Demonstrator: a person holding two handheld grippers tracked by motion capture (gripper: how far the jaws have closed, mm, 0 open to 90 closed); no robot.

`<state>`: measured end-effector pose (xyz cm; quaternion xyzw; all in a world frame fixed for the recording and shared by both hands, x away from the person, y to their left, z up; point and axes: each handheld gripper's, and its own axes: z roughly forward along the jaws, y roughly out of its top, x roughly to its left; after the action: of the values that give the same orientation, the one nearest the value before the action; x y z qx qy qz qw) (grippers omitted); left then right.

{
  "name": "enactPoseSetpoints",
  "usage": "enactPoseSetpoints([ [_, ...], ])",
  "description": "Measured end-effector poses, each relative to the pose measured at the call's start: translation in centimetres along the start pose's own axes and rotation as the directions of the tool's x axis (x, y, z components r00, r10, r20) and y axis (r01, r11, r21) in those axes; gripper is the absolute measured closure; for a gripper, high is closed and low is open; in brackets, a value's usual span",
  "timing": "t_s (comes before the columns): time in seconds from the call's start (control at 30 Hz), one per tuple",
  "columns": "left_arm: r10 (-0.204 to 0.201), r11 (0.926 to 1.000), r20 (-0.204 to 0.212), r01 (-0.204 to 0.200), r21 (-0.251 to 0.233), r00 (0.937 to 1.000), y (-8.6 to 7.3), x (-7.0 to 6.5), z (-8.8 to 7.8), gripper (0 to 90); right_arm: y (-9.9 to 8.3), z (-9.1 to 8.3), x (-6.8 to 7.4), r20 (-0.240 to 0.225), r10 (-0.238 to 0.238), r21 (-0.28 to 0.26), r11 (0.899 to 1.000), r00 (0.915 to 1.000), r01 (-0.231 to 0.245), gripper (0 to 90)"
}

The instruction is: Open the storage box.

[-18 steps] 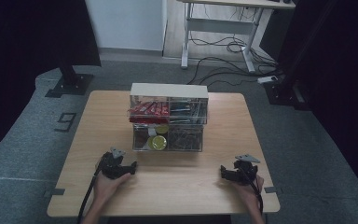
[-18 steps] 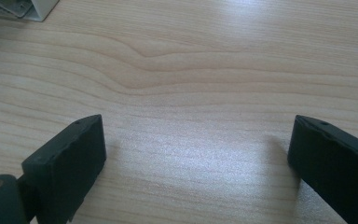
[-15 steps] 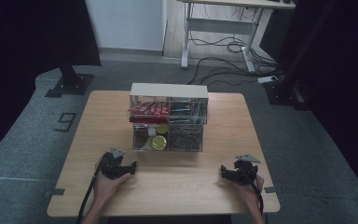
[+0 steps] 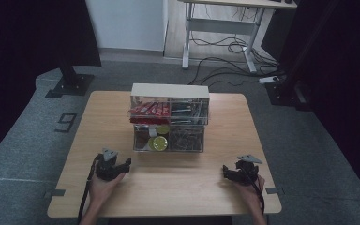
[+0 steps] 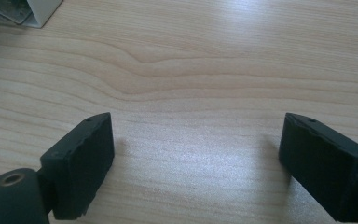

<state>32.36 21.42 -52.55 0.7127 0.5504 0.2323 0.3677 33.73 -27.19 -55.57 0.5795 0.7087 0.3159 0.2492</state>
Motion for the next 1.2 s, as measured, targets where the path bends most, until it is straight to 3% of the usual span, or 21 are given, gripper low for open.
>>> enactPoseSetpoints([
  [0.23, -0.043, 0.9988, 0.000, 0.043, -0.024, 0.9991, 0.1, 0.5, -1.7, 64.9, 0.0, 0.0, -0.1, -0.001, 0.000, -0.002, 1.000, 1.0000, 0.000, 12.7],
  [0.5, -0.065, 0.9971, 0.048, 0.067, -0.036, 0.9967, 0.6, 0.8, -3.4, 89.2, 0.0, 0.0, -0.1, -0.005, -0.001, -0.005, 1.000, 1.0000, 0.001, 13.6],
  [0.8, -0.029, 0.9950, 0.110, 0.039, -0.091, 0.9935, 2.0, 0.2, -5.9, 90.0, 0.0, 0.0, -0.1, -0.005, -0.002, -0.005, 1.000, 1.0000, 0.002, 13.6],
  [1.2, -0.008, 0.9915, 0.143, 0.026, -0.128, 0.9897, 3.6, -0.1, -7.9, 90.0, -0.1, -0.1, -0.2, 0.000, 0.000, -0.007, 1.000, 1.0000, 0.000, 14.3],
])
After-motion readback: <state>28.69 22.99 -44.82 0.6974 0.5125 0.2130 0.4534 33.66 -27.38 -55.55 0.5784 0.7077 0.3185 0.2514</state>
